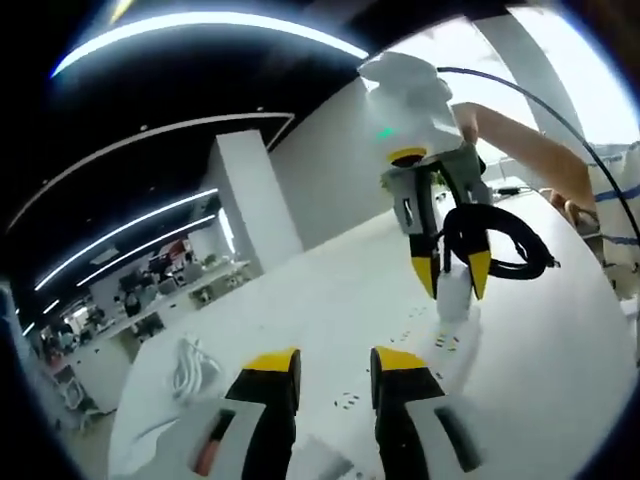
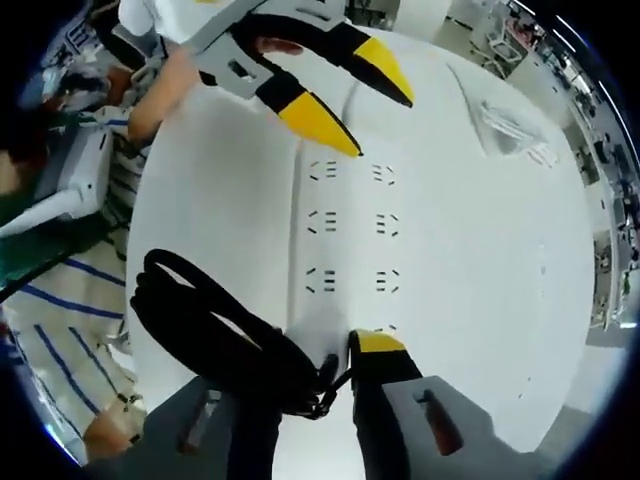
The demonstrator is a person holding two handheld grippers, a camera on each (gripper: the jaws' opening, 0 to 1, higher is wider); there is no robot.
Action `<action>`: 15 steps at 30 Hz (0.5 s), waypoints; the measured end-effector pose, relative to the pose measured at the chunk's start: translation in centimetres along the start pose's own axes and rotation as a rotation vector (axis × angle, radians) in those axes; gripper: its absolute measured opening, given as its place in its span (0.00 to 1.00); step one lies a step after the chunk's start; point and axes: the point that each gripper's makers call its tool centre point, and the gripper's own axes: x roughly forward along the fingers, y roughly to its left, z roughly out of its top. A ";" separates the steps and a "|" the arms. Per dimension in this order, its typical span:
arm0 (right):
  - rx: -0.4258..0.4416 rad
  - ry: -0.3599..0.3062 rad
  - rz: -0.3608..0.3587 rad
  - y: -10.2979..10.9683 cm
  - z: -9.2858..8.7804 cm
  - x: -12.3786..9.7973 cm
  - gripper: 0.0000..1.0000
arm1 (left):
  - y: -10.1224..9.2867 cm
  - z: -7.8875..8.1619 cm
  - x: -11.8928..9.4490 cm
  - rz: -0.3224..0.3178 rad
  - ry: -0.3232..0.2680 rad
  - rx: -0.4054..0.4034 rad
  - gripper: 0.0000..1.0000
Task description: Straighten the power strip on the desk, plug the charger into it
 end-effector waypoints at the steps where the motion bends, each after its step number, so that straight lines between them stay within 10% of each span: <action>1: 0.000 0.007 0.000 0.0 0.0 0.0 0.25 | -0.3 0.2 0.1 -0.004 -0.002 0.005 0.27; 15: 0.004 0.047 0.013 0.5 0.0 0.6 0.25 | -0.3 0.3 -0.1 -0.005 -0.013 -0.013 0.27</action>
